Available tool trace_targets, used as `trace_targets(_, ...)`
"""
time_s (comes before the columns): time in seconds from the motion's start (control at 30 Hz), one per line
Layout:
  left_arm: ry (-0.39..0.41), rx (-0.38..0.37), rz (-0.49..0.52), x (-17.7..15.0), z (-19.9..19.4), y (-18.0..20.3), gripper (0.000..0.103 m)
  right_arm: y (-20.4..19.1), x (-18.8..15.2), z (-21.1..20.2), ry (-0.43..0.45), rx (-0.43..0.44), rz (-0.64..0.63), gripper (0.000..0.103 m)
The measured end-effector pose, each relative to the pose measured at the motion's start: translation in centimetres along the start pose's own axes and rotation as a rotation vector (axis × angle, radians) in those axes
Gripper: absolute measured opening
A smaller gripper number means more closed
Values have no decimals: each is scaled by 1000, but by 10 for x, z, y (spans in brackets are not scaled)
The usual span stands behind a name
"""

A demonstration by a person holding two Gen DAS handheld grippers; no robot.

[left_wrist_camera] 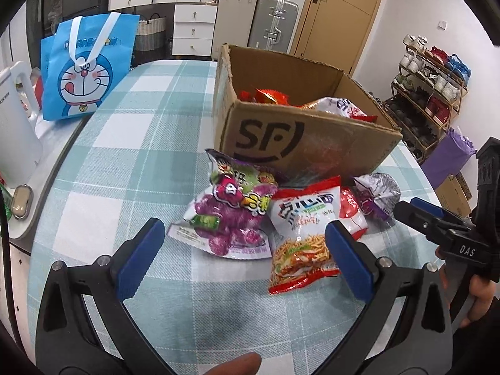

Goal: Organize snacks
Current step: 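Move both open tools back to the remaining snacks beside the box, then grasp the white noodle-snack bag with the left tool while the right tool grasps the white-and-purple bag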

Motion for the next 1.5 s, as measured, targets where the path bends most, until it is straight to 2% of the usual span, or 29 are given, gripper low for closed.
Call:
trace_targets(0.33, -41, -75, 10, -11, 8, 27, 102, 5, -4, 3, -11, -6, 4, 102)
trace_targets(0.57, -57, -96, 25, -14, 15, 37, 102, 3, 0, 3, -2, 16, 20, 102)
trace_targets(0.93, -83, -98, 45, -17, 27, 46, 102, -3, 19, 27, -13, 10, 45, 102)
trace_targets(1.17, -88, -91, 45, -17, 30, 47, 102, 3, 3, 40, -86, -14, 29, 102)
trace_targets(1.23, -83, -85, 59, -17, 31, 48, 102, 3, 2, 40, -84, -18, 9, 102)
trace_targets(1.4, -87, -82, 70, -20, 34, 52, 102, 5, 0, 37, -88, 11, 32, 102)
trace_targets(1.5, -91, -80, 74, -21, 35, 53, 102, 2, 1, 34, -91, 82, 76, 102)
Point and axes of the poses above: each gripper's, at about its wrist camera, not at the fingertips, and z roughly the way its jaws point, y to its right, x to its top, the point moved 10 cm from there along z, roughly the way its jaws point, and after that the axes turned 6 degrees about y, right-handed, at the moved point
